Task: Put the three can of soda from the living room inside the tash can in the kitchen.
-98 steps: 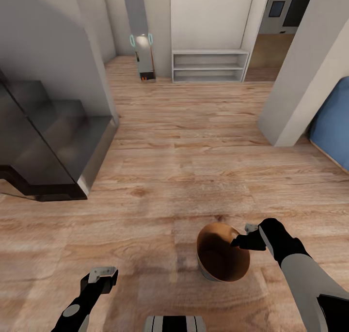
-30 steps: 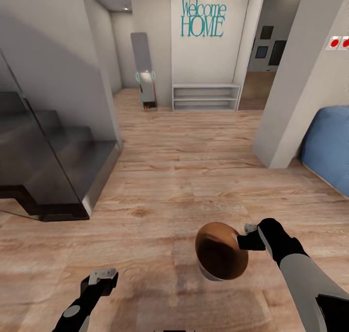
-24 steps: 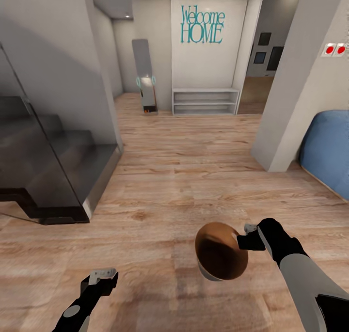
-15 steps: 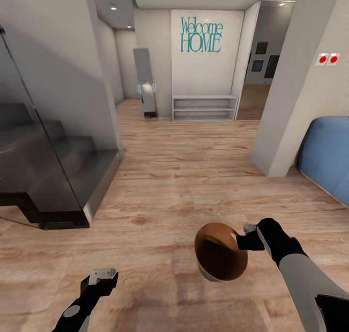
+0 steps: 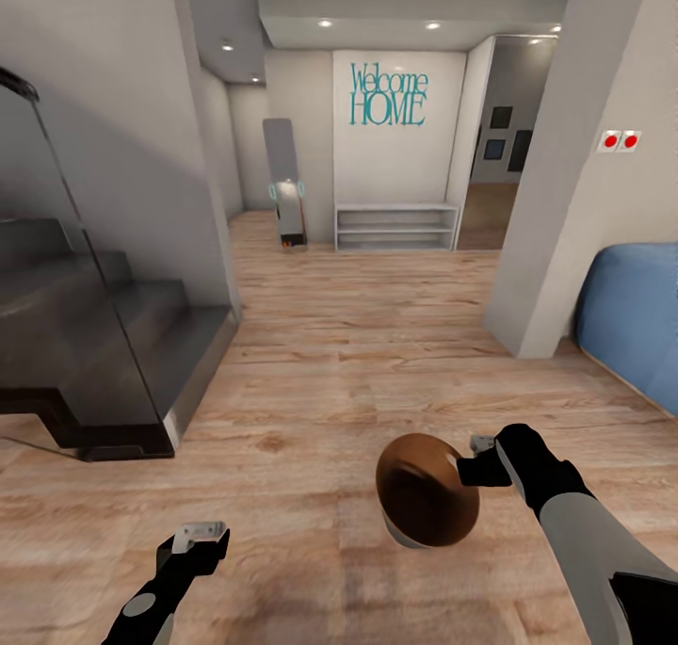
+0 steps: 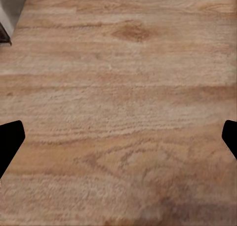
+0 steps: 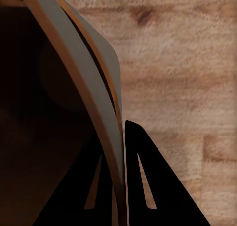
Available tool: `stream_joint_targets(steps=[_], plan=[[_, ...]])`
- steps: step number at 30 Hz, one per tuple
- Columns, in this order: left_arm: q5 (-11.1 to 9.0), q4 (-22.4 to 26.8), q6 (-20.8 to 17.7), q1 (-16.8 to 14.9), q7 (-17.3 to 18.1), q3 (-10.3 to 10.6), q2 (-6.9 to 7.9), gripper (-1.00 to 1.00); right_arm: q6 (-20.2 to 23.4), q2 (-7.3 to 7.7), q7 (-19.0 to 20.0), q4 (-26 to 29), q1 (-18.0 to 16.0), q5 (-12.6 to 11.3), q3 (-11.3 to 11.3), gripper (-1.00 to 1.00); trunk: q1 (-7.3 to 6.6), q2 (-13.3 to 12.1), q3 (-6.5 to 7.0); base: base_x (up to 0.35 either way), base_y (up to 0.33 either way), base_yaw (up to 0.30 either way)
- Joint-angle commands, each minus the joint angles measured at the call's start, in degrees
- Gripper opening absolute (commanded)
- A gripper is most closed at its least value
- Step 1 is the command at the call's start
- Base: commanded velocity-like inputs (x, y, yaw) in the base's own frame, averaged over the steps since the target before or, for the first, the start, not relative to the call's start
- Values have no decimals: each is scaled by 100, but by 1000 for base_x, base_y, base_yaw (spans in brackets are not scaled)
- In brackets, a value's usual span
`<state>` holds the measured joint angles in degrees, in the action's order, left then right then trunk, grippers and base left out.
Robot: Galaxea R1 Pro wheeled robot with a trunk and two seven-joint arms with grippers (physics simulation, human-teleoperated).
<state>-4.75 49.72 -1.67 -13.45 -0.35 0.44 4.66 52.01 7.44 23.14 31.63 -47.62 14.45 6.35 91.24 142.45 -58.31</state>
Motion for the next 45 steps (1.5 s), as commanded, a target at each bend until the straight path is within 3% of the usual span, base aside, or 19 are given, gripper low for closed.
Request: stream_joint_targets(steps=[1, 45], plan=[[1, -3, 0, 0, 0, 0, 1, 100, 28, -9, 33, 1, -2, -139, 12, -100, -23, -41, 19, 0, 0, 0], [0, -6, -26, 0, 9, -17, 0, 100, 54, -76, 33, -13, -1, -163, 24, -100, -989, -1806, 809, 0, 0, 0]])
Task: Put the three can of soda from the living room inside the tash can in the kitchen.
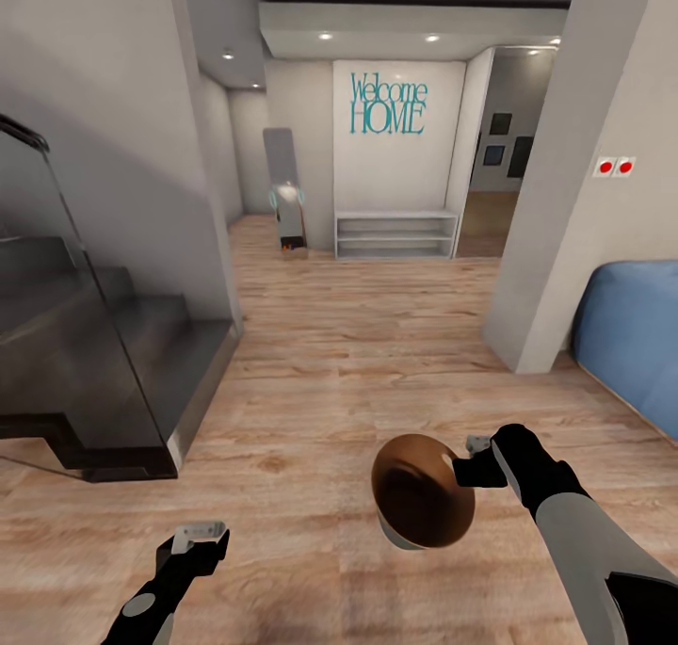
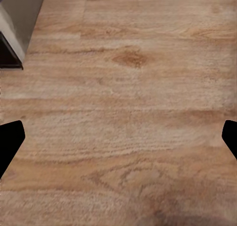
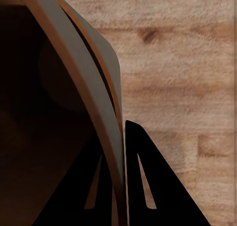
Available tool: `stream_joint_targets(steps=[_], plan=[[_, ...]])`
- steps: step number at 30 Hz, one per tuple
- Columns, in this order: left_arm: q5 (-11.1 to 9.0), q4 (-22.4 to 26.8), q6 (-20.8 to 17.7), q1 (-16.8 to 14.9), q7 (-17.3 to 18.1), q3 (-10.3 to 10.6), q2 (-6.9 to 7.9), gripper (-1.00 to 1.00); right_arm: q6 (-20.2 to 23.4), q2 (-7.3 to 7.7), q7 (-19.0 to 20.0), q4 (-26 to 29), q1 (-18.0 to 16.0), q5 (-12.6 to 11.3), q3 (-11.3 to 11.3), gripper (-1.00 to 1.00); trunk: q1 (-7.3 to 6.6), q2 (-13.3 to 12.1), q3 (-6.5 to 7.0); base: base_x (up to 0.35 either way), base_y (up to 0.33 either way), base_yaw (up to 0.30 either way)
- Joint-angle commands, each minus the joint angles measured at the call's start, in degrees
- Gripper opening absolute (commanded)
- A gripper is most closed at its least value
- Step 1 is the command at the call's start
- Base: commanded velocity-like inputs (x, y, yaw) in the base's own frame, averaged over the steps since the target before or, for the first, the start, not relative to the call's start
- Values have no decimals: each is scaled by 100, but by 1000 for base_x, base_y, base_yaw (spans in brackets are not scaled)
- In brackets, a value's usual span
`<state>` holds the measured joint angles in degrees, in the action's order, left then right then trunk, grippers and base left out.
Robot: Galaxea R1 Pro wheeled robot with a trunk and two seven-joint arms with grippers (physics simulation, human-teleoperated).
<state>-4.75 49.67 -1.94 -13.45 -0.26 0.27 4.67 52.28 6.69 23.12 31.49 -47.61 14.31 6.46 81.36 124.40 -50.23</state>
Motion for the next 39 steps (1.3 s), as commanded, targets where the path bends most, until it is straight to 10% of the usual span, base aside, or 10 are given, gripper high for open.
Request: stream_joint_targets(steps=[1, 39], plan=[[0, -1, 0, 0, 0, -2, 0, 100, 28, -1, 35, 2, -2, -149, 13, -100, -23, -41, 19, 0, 0, 0], [6, -1, -143, 0, -3, 10, -1, 100, 28, -44, 35, 7, 21, -130, 4, -100, -857, -1565, 701, 0, 0, 0]])
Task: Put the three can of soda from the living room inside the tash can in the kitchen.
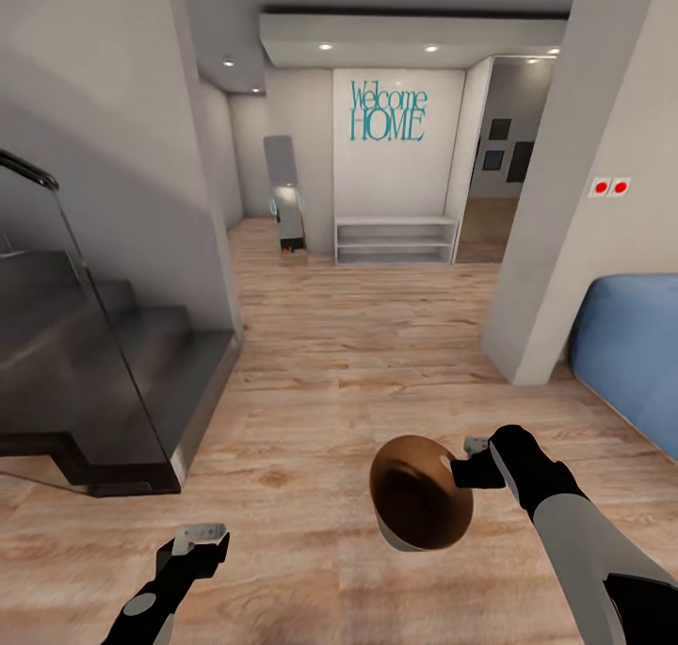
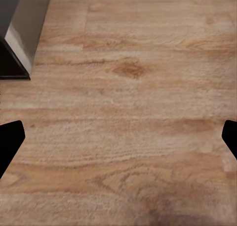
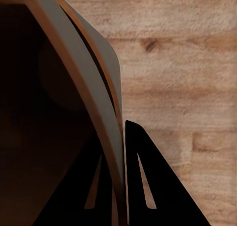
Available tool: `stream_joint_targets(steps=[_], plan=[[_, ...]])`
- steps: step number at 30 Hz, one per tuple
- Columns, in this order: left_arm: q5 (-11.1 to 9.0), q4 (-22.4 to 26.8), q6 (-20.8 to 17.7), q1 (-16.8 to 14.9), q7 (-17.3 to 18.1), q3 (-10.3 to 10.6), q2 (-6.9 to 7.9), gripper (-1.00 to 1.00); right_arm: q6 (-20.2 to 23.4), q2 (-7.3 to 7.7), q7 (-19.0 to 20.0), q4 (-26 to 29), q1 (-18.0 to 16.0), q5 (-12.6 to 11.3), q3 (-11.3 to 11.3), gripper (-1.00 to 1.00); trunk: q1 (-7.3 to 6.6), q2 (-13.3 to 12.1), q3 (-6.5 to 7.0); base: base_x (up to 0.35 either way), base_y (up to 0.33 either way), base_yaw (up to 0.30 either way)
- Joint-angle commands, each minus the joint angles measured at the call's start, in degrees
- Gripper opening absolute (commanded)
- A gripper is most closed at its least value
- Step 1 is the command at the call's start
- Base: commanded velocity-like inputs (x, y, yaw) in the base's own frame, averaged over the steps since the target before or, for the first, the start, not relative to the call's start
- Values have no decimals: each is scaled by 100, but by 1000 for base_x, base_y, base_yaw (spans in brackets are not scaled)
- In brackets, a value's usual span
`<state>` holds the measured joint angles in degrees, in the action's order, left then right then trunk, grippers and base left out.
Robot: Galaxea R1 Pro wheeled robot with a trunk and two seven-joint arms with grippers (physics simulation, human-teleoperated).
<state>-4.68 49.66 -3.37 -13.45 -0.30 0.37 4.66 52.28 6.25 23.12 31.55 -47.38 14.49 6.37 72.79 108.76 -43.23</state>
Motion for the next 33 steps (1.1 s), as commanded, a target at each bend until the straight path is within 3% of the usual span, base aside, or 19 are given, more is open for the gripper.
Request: stream_joint_targets(steps=[1, 19, 33], plan=[[0, -1, -3, 0, 1, 0, 0, 100, 27, -1, 34, 1, -1, -150, 13, -100, -23, -41, 19, 0, 0, 0], [-26, 29, -129, 0, 3, 3, 7, 100, 36, -1, 34, 1, 1, -166, 22, -100, -418, -763, 342, 0, 0, 0], [-24, 195, -26, 5, 18, 7, 9, 100, 36, -35, 34, -8, 1, -176, 14, -100, -418, -763, 342, 0, 0, 0]])
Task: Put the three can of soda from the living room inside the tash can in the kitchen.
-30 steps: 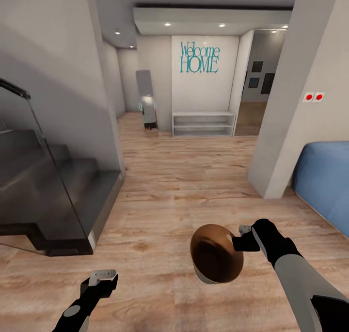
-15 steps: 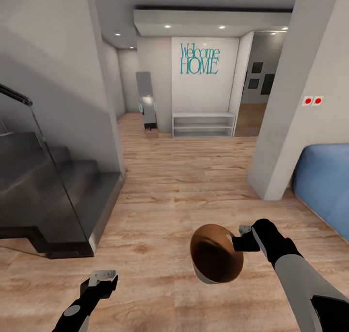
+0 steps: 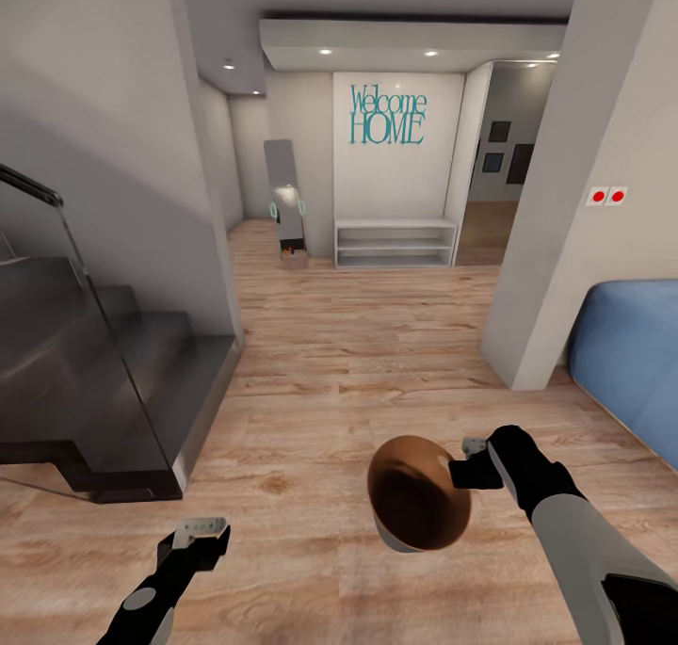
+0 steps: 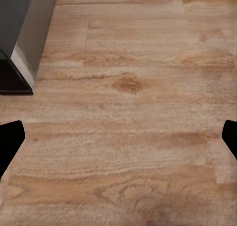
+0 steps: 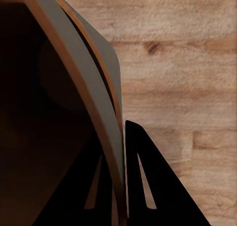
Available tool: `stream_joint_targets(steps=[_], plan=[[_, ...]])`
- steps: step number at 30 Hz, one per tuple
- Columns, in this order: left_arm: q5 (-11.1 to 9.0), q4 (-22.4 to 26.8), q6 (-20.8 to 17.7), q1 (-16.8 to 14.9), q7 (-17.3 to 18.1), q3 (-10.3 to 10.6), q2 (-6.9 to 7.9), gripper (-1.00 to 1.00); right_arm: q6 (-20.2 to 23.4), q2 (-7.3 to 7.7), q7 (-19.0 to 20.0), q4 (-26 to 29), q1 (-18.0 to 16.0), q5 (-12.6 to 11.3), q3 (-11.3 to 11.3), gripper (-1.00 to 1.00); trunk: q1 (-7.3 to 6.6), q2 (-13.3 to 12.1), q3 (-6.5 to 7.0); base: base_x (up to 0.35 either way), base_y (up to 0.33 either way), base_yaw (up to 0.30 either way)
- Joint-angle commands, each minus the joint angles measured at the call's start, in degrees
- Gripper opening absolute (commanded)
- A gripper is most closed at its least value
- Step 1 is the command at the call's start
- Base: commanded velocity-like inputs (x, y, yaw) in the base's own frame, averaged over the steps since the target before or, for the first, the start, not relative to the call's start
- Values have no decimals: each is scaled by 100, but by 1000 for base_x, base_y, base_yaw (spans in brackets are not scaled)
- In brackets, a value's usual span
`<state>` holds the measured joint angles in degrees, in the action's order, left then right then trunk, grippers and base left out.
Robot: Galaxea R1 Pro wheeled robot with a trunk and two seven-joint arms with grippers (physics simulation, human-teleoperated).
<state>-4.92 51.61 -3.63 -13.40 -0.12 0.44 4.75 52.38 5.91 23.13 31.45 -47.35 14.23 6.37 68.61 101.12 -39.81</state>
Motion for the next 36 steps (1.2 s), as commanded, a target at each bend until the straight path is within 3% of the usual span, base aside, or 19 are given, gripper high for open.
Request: stream_joint_targets(steps=[1, 9, 36], plan=[[0, 10, 1, 1, 1, 0, 0, 100, 27, -8, 33, 1, -3, -150, 14, -100, 0, 0, 1, 0, 0, 0], [0, 55, 2, 1, 19, 0, 0, 100, 27, -60, 33, 9, -3, -162, 48, -100, 0, 0, 1, 0, 0, -126], [0, 134, -5, 2, -14, 8, 0, 100, 27, -55, 33, 13, -3, -158, 71, -100, 0, 0, 3, 0, 0, -248]])
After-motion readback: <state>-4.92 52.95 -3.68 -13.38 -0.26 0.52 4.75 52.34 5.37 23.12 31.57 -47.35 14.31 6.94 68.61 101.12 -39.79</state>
